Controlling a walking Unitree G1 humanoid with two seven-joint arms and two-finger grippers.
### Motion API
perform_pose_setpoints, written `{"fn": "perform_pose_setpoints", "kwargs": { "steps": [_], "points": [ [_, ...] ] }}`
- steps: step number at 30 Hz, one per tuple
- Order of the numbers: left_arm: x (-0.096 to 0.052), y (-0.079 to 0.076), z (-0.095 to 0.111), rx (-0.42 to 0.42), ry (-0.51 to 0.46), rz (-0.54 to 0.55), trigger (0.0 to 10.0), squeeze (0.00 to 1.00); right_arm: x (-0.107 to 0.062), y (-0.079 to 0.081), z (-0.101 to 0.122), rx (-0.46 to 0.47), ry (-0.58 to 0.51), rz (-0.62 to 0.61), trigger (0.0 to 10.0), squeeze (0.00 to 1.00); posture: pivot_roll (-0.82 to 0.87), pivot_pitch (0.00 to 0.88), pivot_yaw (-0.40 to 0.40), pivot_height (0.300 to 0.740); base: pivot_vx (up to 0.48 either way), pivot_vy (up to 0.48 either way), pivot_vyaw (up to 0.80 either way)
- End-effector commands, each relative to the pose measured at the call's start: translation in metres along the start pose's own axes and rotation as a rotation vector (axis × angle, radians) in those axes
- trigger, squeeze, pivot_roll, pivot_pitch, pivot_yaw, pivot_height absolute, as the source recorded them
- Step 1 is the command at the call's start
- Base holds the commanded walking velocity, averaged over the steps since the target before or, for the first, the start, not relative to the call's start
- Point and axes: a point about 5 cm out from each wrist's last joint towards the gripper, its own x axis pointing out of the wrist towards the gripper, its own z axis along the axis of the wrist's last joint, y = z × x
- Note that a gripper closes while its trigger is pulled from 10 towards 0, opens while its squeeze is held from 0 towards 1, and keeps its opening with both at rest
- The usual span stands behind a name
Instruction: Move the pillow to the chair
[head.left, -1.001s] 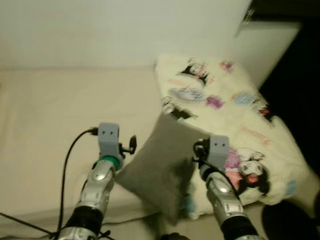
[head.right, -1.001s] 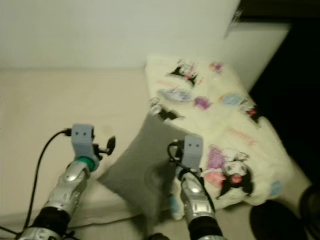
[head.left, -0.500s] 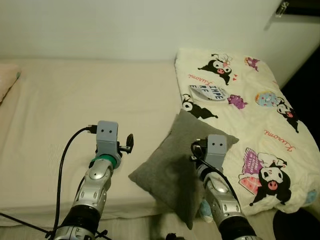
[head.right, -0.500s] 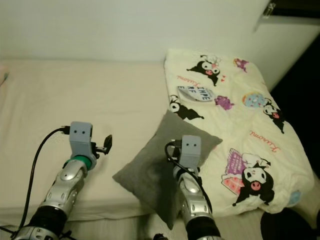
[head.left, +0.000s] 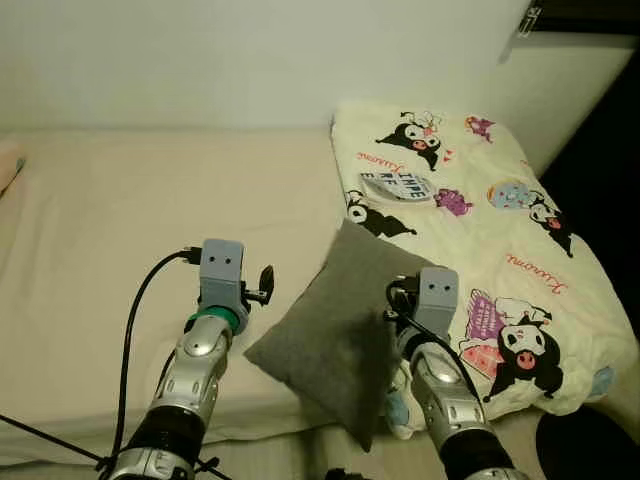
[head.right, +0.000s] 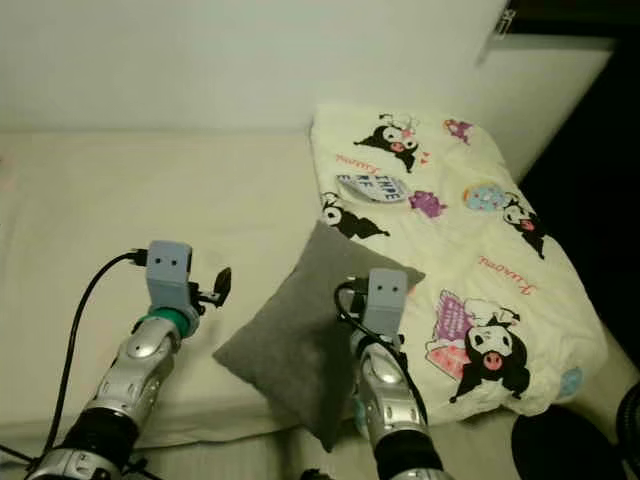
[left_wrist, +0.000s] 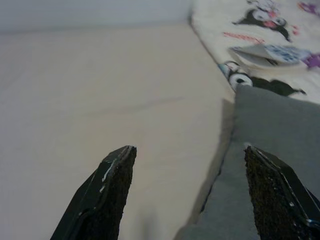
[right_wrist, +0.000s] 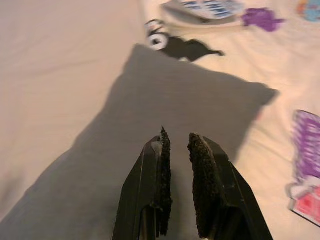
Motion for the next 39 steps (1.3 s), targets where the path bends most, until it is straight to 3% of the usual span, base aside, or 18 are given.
{"fn": "perform_pose_setpoints", "kwargs": {
  "steps": [1, 12, 28, 34, 39],
  "points": [
    [0.0009, -0.0050, -0.0019, -0.001, 0.008, -0.012, 10.0, 0.00, -0.0019, -0.0089, -0.0084, 0.009, 0.035, -0.028, 10.0, 0.00, -0.04, 0.000, -0.004, 0.740, 0.000, 0.000, -0.80],
    [0.0004, 0.0001, 0.0013, 0.015, -0.017, 0.006, 10.0, 0.00, -0.0005, -0.0004, -0.0089, 0.004, 0.041, 0.005, 10.0, 0.00, -0.02, 0.000, -0.017, 0.740, 0.000, 0.000, -0.80],
    [-0.0003, -0.0056, 0.0003, 0.006, -0.024, -0.005, 10.0, 0.00, -0.0017, -0.0023, -0.0125, -0.015, 0.050, 0.012, 10.0, 0.00, -0.04, 0.000, -0.016, 0.740, 0.000, 0.000, 0.00],
    [-0.0012, -0.0062, 0.0020, -0.001, -0.046, -0.026, 10.0, 0.00, -0.0017, -0.0035, -0.0134, -0.014, 0.054, 0.008, 10.0, 0.00, -0.03, 0.000, -0.017, 0.740, 0.430, 0.000, -0.78],
    [-0.0003, -0.0046, 0.0015, 0.004, -0.038, -0.011, 10.0, 0.00, -0.0017, -0.0021, -0.0138, -0.012, 0.055, 0.009, 10.0, 0.00, -0.03, 0.000, -0.019, 0.740, 0.182, 0.000, 0.00]
  ]
}}
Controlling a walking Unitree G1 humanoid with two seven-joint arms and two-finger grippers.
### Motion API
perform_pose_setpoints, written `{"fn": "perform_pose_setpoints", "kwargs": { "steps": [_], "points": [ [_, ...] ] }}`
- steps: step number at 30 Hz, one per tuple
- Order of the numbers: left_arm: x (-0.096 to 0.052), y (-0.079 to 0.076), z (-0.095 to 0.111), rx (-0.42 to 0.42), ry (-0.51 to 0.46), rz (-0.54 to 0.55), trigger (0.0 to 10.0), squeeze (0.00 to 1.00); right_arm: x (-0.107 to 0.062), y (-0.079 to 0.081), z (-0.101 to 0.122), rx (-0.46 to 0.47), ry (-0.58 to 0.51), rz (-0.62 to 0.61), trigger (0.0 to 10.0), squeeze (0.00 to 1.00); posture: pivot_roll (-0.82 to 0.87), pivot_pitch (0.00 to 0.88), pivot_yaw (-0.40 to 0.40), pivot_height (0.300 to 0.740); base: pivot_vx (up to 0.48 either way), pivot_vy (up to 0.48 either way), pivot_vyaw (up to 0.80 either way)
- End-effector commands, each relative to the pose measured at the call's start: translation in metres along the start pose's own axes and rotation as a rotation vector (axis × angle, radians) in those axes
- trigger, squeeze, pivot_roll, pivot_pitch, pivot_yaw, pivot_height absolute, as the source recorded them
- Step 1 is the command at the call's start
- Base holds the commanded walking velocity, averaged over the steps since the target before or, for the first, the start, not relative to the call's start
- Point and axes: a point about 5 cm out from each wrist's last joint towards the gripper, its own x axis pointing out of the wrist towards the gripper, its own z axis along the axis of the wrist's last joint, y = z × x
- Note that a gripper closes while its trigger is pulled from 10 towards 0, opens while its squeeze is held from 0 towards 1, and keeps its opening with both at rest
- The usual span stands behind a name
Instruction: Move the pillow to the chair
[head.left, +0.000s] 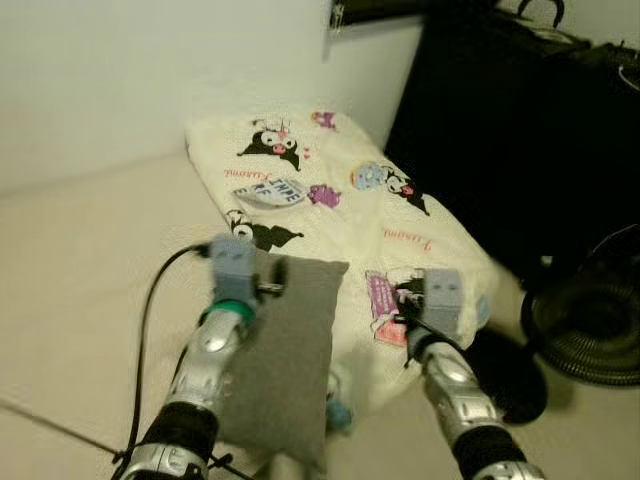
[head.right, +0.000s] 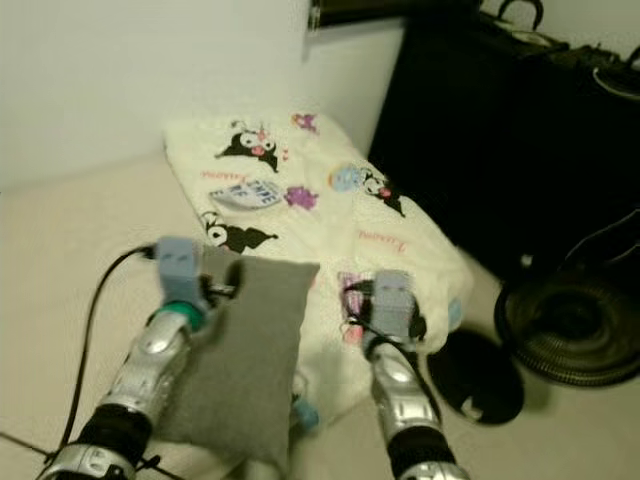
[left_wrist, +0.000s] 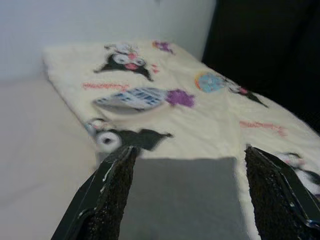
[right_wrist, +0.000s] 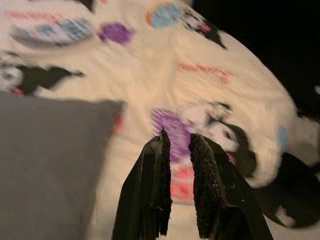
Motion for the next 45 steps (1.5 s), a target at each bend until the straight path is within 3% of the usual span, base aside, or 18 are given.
{"fn": "perform_pose_setpoints", "kwargs": {
  "steps": [1, 21, 26, 29, 45],
  "points": [
    [-0.0029, 0.0064, -0.0068, 0.000, 0.025, 0.030, 10.0, 0.00, -0.0020, 0.0073, -0.0068, 0.003, 0.027, 0.020, 10.0, 0.00, -0.03, 0.000, -0.022, 0.740, 0.000, 0.000, 0.00],
    [-0.0047, 0.0040, -0.0063, 0.051, 0.006, 0.025, 10.0, 0.00, -0.0030, 0.0041, -0.0092, 0.006, 0.034, 0.015, 10.0, 0.00, -0.03, 0.000, -0.022, 0.740, 0.000, 0.000, 0.00],
    [-0.0040, 0.0025, -0.0057, 0.066, 0.008, 0.014, 10.0, 0.00, -0.0033, 0.0036, -0.0092, 0.010, 0.034, 0.012, 10.0, 0.00, -0.03, 0.000, -0.016, 0.740, 0.000, -0.480, 0.00],
    [-0.0045, 0.0049, -0.0075, -0.008, 0.018, 0.039, 10.0, 0.00, -0.0033, 0.0031, -0.0092, 0.012, 0.034, 0.008, 10.0, 0.00, -0.03, 0.000, -0.015, 0.740, 0.000, -0.160, 0.00],
    [-0.0049, 0.0052, -0.0091, -0.029, 0.025, 0.062, 10.0, 0.00, -0.0013, 0.0042, -0.0048, 0.007, 0.025, 0.025, 10.0, 0.00, -0.04, 0.004, -0.031, 0.740, 0.000, 0.000, 0.00]
  ]
}}
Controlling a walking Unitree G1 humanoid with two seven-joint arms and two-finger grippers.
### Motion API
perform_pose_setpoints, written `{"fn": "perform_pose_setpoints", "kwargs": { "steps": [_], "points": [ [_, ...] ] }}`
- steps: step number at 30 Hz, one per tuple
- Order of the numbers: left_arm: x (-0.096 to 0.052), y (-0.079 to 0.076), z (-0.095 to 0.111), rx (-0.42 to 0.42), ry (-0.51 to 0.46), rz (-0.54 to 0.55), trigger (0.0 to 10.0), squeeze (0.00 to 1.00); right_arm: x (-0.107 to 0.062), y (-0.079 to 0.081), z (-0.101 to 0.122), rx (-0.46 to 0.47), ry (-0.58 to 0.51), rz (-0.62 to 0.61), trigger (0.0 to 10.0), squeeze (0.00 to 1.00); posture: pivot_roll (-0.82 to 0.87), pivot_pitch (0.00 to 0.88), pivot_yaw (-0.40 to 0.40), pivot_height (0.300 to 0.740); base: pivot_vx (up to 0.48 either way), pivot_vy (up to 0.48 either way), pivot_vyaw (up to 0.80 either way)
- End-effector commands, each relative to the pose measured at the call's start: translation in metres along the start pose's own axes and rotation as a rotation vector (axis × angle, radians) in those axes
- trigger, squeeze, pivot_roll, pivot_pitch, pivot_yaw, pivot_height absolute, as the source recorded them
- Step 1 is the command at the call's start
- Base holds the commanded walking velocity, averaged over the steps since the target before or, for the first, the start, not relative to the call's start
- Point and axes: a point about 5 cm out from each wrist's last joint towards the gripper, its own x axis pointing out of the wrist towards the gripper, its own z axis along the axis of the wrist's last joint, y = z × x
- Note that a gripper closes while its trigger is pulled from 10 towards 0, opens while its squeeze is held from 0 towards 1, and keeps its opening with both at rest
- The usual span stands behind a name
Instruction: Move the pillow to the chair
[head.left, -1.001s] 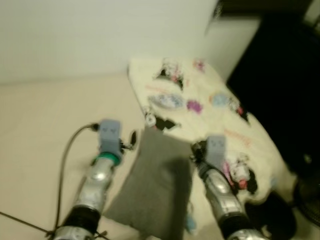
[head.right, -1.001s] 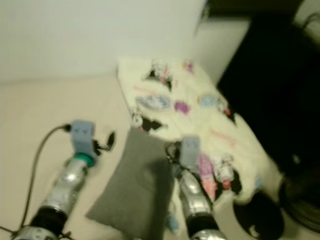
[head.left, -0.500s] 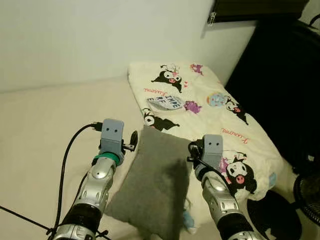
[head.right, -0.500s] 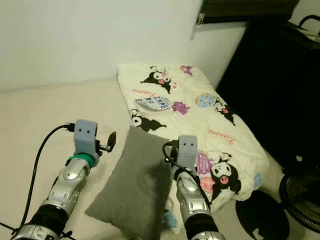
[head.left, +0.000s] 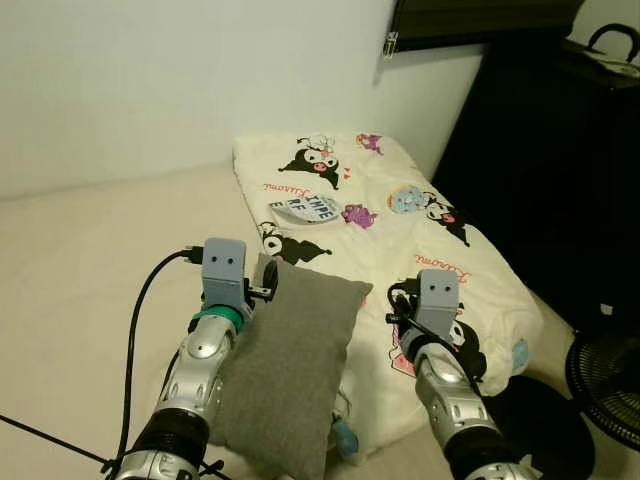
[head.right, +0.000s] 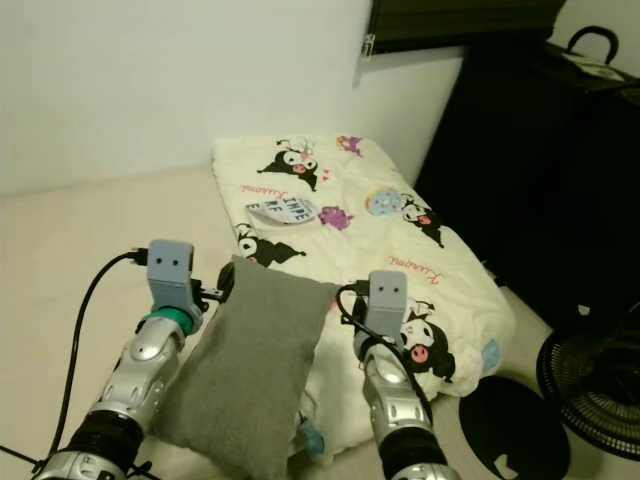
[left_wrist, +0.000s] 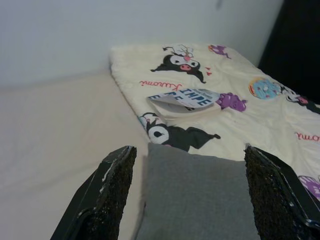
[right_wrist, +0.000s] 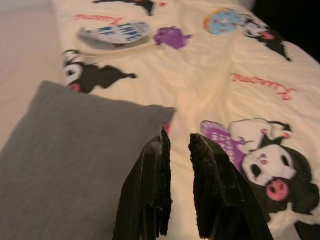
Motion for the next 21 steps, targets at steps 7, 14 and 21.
{"fn": "perform_pose_setpoints", "kwargs": {
  "steps": [7, 14, 21],
  "points": [
    [-0.0017, 0.0021, -0.0076, -0.003, 0.037, 0.011, 10.0, 0.00, 0.0009, -0.0006, -0.0002, 0.010, 0.013, 0.000, 10.0, 0.00, -0.04, 0.002, -0.030, 0.740, 0.000, 0.000, 0.00],
    [-0.0010, 0.0041, -0.0081, 0.006, 0.045, 0.016, 10.0, 0.00, 0.0003, 0.0004, -0.0025, 0.014, 0.024, 0.005, 10.0, 0.00, -0.04, 0.002, -0.029, 0.725, 0.000, 0.000, 0.00],
    [-0.0012, 0.0057, -0.0086, 0.011, 0.049, 0.021, 10.0, 0.00, -0.0001, 0.0011, -0.0032, 0.018, 0.023, 0.008, 10.0, 0.00, -0.04, 0.000, -0.030, 0.705, 0.000, 0.000, 0.00]
  ]
}}
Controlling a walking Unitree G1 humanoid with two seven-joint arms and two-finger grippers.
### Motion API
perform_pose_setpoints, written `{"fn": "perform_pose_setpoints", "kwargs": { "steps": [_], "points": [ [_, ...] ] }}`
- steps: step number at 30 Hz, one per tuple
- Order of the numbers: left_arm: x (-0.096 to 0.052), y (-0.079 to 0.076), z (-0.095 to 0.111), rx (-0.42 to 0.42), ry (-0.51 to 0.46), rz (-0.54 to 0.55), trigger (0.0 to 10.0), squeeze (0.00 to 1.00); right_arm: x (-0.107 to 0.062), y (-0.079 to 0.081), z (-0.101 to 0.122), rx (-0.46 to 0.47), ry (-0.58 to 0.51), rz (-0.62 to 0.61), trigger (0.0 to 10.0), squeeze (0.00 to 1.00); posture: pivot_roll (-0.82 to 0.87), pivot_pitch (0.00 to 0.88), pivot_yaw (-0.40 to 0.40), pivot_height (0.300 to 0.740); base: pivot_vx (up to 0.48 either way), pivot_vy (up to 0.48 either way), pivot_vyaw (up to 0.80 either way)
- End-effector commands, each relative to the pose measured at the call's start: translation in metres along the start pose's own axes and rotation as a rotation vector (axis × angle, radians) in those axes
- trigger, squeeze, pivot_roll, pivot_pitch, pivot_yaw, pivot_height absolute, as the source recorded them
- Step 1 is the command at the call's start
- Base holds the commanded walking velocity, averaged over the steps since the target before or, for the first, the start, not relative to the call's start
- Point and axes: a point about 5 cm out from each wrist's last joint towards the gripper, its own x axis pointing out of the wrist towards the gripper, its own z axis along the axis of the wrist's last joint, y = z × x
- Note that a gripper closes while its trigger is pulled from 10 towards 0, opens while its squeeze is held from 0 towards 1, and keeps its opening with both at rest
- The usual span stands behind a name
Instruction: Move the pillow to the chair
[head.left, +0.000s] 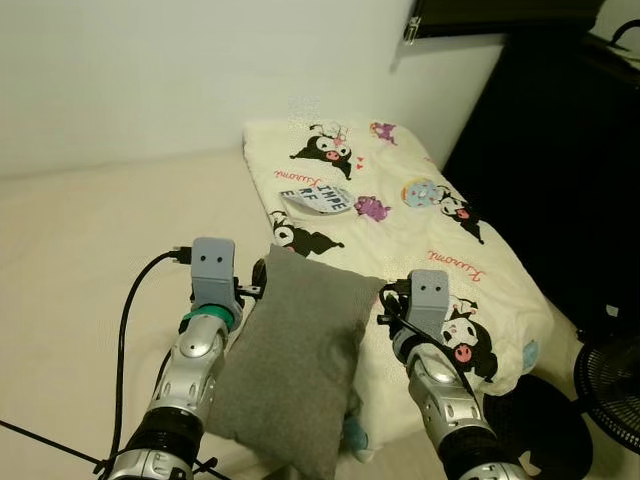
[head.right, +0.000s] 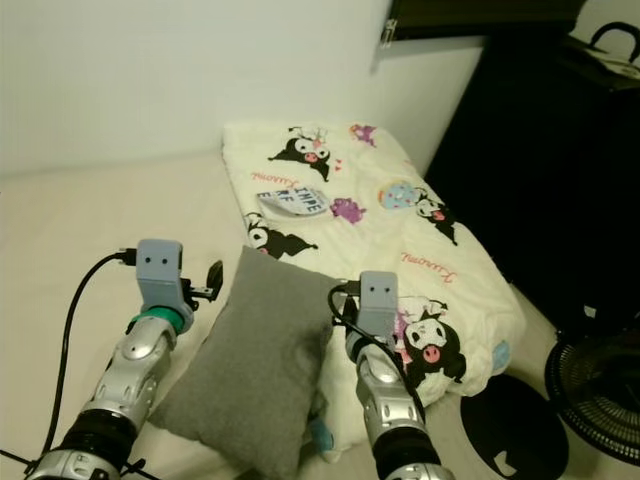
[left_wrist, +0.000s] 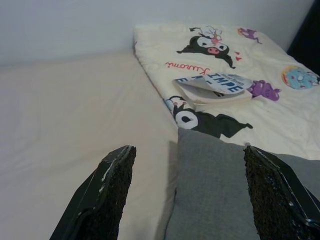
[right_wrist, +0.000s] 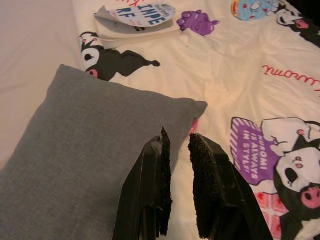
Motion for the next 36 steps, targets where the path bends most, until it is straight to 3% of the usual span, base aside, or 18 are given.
{"fn": "perform_pose_setpoints", "kwargs": {
  "steps": [1, 17, 36],
  "points": [
    [-0.0007, -0.0001, -0.0066, 0.006, 0.035, -0.001, 10.0, 0.00, -0.0003, -0.0018, -0.0028, 0.010, 0.016, -0.006, 10.0, 0.00, -0.04, 0.000, -0.031, 0.700, 0.000, 0.000, 0.00],
    [-0.0015, -0.0019, -0.0095, 0.014, 0.045, -0.004, 10.0, 0.00, -0.0002, -0.0002, -0.0037, 0.000, 0.019, 0.012, 10.0, 0.00, -0.04, 0.000, -0.043, 0.641, 0.000, 0.000, 0.00],
    [-0.0033, -0.0064, -0.0143, 0.002, 0.061, -0.014, 10.0, 0.00, -0.0013, 0.0002, -0.0058, -0.017, 0.027, 0.020, 10.0, 0.00, -0.04, 0.000, -0.049, 0.641, 0.000, 0.000, 0.00]
  ]
}}
